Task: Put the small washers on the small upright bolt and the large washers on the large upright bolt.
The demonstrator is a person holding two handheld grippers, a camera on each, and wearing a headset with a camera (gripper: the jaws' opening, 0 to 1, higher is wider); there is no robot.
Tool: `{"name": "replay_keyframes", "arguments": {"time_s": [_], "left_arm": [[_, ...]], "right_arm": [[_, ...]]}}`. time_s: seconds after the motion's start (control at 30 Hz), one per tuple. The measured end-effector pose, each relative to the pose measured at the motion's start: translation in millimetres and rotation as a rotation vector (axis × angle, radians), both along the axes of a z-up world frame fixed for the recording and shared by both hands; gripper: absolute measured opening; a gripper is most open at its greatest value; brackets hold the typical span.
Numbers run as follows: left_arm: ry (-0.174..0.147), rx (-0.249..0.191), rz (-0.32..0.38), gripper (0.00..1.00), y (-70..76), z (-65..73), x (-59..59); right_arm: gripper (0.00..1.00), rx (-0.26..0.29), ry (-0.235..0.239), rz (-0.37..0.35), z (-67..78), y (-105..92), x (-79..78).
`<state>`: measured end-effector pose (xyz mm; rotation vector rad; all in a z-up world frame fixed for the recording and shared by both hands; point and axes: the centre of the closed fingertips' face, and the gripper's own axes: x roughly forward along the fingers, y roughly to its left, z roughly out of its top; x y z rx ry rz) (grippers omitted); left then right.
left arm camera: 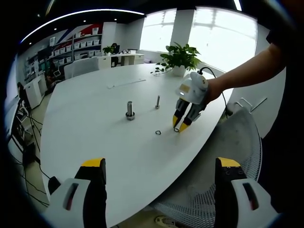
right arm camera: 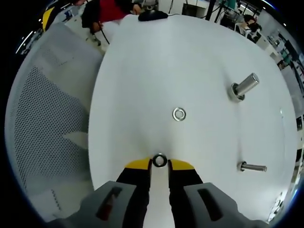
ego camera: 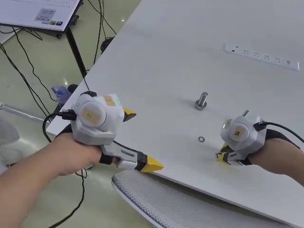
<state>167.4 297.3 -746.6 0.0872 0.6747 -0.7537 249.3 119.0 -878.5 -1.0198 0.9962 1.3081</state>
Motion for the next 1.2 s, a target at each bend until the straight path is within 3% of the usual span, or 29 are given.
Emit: {"name": "replay_keyframes", "arguments": {"time_s": [0.33,0.77,1.2], "left_arm": [[0.007,0.006,-0.001,0.92,1.3,-0.3,-0.2],[0.007,0.012,-0.006,0.90,-0.2,1.0,0.6],[0.000,0.009,-0.009,0.91,-4.0,1.4,2.6]], "right_arm": [[0.13,-0.053,-0.003,-0.012,-0.6,0.8,-0.8],[0.13,-0.005,0.025,-0.089,4.9,-1.9,3.5],[0.13,-0.002,0.021,-0.199,22.0,-32.5,21.8]]}}
